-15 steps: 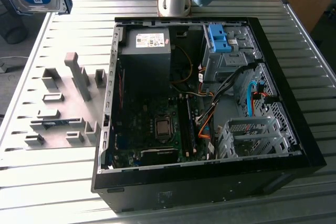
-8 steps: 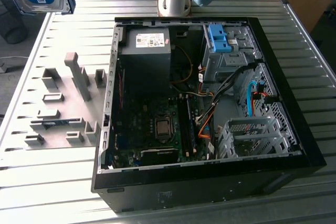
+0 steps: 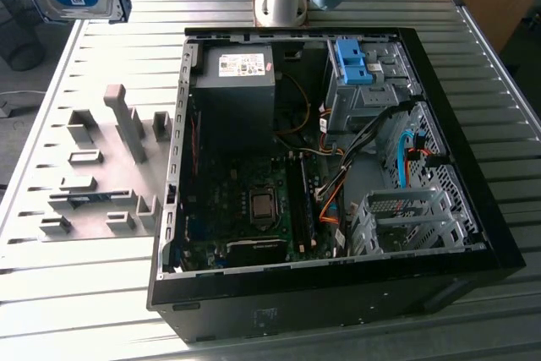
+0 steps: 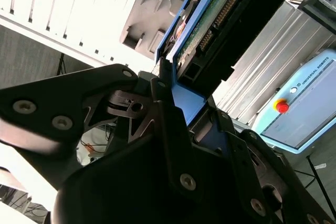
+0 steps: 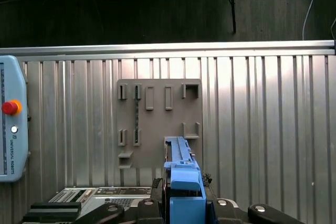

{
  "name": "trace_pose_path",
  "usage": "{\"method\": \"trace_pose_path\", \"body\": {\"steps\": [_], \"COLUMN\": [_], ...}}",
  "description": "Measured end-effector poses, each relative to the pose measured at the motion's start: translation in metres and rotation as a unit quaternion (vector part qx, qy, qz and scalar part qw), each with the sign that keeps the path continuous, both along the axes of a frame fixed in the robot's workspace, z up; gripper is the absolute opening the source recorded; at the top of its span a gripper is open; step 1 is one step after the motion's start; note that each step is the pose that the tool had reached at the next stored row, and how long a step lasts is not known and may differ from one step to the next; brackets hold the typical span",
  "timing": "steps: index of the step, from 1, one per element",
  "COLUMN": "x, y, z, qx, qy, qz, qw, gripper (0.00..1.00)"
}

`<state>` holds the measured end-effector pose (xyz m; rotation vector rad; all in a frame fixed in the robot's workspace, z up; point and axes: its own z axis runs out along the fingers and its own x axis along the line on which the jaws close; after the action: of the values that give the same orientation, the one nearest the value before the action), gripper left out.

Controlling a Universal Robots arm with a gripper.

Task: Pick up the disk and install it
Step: 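Pick up the disk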

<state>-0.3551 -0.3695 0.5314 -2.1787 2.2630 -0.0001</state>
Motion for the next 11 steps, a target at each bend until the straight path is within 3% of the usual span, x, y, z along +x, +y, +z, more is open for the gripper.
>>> {"method": "trace_pose_path", "body": {"steps": [11], "x": [0.0281], "y": [0.0000], "z": [-0.0001], "qx": [0.0000], "qy": [0.0000], "qz": [0.000], "qw": [1.0000], "gripper": [0.36]}}
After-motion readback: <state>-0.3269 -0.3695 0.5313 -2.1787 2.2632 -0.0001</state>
